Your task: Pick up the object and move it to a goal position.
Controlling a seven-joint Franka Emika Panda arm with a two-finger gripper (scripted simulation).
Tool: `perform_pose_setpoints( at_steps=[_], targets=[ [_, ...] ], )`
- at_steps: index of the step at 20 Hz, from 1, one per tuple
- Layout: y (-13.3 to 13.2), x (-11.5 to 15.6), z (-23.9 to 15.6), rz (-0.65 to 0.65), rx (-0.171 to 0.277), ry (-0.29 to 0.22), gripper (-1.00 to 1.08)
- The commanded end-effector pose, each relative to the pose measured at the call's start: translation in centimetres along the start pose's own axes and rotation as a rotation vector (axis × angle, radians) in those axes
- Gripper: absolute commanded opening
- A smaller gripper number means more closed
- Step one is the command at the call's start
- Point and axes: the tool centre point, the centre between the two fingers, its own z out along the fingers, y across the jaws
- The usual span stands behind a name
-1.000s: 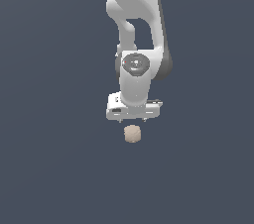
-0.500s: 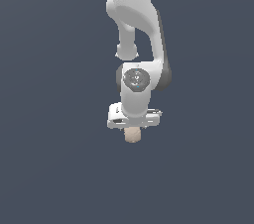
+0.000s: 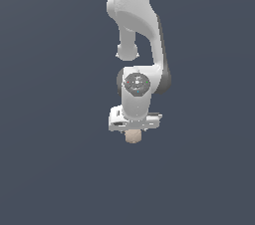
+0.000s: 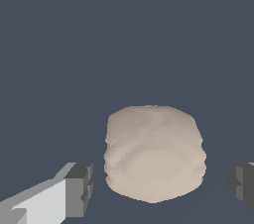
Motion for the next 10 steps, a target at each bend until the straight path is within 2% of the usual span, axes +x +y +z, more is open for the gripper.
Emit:
perform_pose_setpoints(
  at_steps=[1,5,10],
  targets=[
    [0.0,-0.1,1.3,0.0,0.0,-0.002,1.0],
    [0.0,-0.1,3.3,0.0,0.0,-0.002,1.0],
    [0.0,0.0,3.9,0.0,0.0,-0.001,1.0]
  ],
)
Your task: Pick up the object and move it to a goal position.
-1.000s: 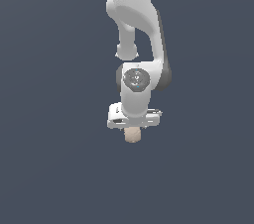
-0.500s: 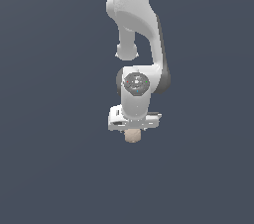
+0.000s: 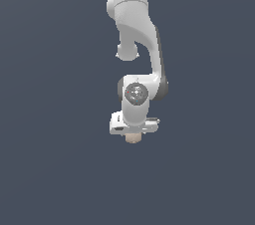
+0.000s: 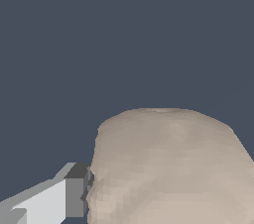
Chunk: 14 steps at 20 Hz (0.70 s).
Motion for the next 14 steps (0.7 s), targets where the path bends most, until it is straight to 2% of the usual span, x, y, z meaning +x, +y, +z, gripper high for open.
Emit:
perform_pose_setpoints(
  at_steps=[1,2,14],
  targets=[
    [0.0,0.13,0.02,0.0,0.0,0.002,1.0],
    [0.0,0.13,0.02,0.0,0.0,0.002,-1.0],
    [-0.04,0.07,-0.02,0.0,0.0,0.002,-1.0]
  ],
)
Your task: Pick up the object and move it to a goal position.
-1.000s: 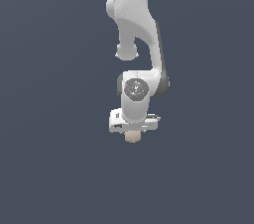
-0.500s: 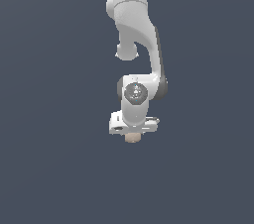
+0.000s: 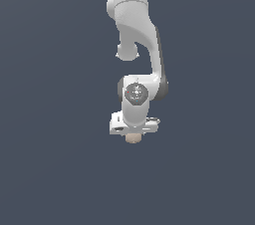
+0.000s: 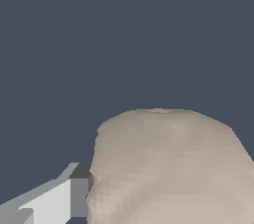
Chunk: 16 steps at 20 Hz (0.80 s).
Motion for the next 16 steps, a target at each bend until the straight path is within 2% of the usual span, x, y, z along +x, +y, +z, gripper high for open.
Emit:
perform_pose_setpoints(
  at_steps=[1,9,16],
  targets=[
    [-0.1,-0.1,-0.1,0.0,0.0,0.0,-1.0],
    [-1.5,-1.5,-1.1,0.0,0.0,0.0,-1.0],
    [-4.2,-4.3,-3.1,0.0,0.0,0.0,-1.0]
  ],
)
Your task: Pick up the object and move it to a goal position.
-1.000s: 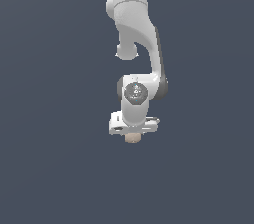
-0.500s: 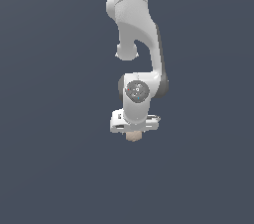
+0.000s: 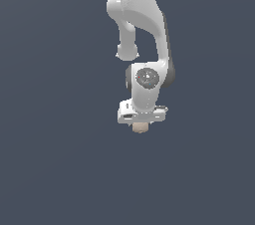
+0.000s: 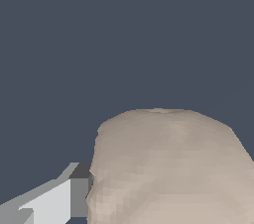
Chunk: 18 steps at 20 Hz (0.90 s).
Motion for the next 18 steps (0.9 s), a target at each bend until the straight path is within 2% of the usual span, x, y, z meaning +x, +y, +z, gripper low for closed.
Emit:
perform_pose_setpoints(
  at_steps=[1,12,18],
  targets=[
    [-1.3,-1.3,-1.0,-0.001,0.0,0.001,-1.0],
    [-8.5,-8.3,-6.2,-0.001,-0.001,0.001,-1.0],
    [-11.7,-11.3,-8.5,-0.001,-0.001,0.001,-1.0]
  ],
)
